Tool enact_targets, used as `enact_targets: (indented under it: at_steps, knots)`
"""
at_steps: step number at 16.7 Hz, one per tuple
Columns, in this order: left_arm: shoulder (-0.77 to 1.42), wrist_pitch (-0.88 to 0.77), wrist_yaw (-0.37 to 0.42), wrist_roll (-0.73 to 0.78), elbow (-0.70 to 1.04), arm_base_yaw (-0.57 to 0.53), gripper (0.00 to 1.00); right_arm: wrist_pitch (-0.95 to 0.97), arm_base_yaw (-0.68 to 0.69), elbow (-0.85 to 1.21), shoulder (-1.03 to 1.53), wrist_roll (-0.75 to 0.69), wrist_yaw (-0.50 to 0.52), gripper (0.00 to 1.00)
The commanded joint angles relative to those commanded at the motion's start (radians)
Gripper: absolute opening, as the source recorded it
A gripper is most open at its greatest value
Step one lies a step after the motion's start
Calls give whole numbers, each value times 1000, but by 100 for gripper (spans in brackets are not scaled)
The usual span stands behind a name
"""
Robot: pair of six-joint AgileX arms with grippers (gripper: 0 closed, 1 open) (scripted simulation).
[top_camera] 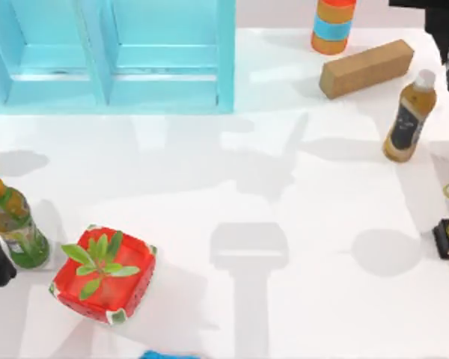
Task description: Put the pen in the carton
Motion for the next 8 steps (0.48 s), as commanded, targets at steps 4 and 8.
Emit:
enact_targets:
  at_steps: [4, 8]
  knots:
    - [0, 0, 0, 0, 0, 0, 100, -80, -185, -136, -13, 354, 152, 0]
    - [0, 0, 0, 0, 0, 0, 100, -106, -339, -253, -4, 654, 249, 0]
